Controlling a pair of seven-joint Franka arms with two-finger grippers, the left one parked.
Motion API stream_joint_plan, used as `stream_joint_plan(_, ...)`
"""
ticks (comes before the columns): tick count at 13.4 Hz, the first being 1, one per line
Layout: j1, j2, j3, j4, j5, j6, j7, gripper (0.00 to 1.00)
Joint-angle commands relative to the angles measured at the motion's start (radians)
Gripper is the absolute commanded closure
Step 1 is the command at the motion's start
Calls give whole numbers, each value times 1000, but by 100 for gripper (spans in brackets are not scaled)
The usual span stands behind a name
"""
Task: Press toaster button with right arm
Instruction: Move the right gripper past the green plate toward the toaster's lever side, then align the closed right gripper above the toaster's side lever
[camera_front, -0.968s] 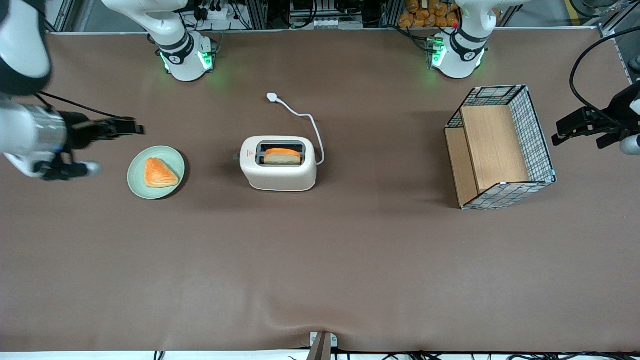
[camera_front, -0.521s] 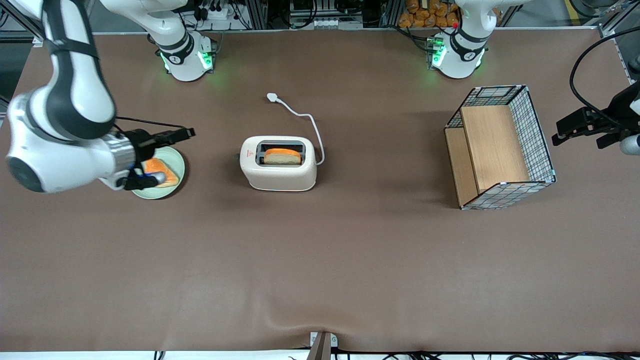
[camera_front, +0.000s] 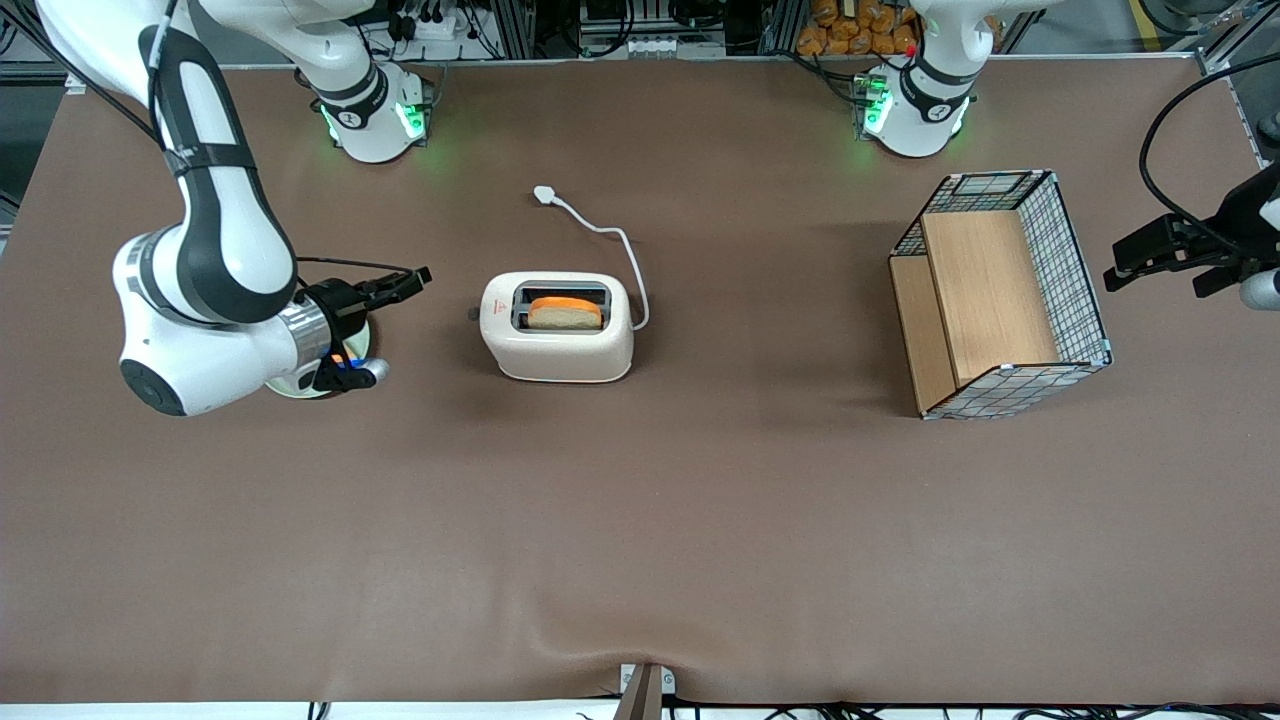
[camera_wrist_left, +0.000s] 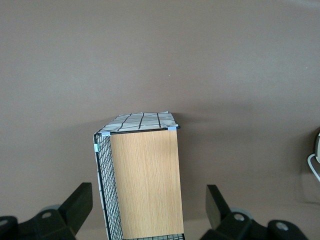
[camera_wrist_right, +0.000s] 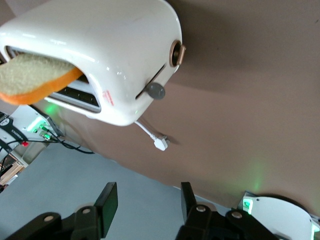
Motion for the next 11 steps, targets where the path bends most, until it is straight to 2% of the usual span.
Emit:
stream_joint_plan(1, 9, -10, -7, -29, 25, 47, -4, 89)
stream_joint_plan(2, 8, -3, -7, -34, 25, 59, -4, 100)
stream_joint_plan(7, 25, 24, -7, -39, 55, 159, -6, 100)
stream_joint_plan(11, 39, 51, -7, -42, 60, 164, -16, 100)
